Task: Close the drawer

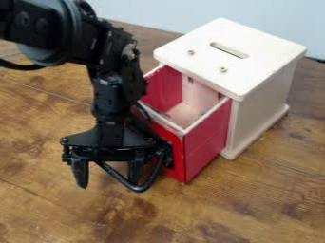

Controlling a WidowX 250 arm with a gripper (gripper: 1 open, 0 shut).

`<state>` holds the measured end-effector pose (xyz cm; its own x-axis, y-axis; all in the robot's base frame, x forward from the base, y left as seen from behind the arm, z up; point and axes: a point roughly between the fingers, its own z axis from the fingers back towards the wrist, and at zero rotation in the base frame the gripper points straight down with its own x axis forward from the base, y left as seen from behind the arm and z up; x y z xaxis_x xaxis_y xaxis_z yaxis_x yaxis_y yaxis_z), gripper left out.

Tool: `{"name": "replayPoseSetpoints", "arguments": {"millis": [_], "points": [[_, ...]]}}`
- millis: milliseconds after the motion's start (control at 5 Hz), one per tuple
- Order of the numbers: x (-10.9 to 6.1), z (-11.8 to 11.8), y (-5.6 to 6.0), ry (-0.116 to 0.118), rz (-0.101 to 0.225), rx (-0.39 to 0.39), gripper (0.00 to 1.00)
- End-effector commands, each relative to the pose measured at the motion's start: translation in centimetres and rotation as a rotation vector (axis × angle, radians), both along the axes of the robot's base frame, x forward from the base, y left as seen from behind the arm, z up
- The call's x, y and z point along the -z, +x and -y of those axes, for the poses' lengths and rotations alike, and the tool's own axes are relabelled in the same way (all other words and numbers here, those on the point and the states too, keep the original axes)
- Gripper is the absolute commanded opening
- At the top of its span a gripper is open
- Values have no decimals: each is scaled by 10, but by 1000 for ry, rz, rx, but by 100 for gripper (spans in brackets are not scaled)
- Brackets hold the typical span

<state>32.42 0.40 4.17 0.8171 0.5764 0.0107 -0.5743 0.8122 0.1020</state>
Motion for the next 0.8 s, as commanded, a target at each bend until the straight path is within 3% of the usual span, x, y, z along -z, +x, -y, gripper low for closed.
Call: {"name": "replayPoseSetpoints", "arguments": {"millis": [0, 400, 600], "points": [[-36, 11, 28, -34, 137, -21, 100], [-48, -1, 28, -55, 142, -30, 100], [-45, 0, 33, -61, 140, -1, 100]]}}
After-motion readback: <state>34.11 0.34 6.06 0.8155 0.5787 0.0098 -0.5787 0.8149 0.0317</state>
